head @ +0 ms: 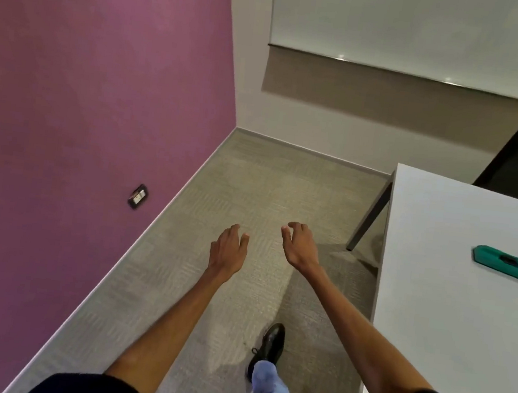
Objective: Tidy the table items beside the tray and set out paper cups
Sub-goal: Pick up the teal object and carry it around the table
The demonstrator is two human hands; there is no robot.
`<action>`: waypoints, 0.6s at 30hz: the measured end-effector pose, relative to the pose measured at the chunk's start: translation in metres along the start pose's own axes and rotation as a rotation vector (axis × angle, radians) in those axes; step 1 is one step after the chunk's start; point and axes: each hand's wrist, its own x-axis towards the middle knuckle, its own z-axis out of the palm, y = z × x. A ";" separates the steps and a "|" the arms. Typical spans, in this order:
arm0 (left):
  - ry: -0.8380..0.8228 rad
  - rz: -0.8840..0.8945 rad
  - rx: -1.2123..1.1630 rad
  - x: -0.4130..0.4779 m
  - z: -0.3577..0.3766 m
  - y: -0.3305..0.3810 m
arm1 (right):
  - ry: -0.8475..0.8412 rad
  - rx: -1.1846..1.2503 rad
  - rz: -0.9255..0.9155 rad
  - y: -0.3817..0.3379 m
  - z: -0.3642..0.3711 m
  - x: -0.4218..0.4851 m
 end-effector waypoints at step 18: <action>-0.217 0.287 0.044 0.277 0.082 0.175 | 0.211 0.064 0.277 0.096 -0.124 0.239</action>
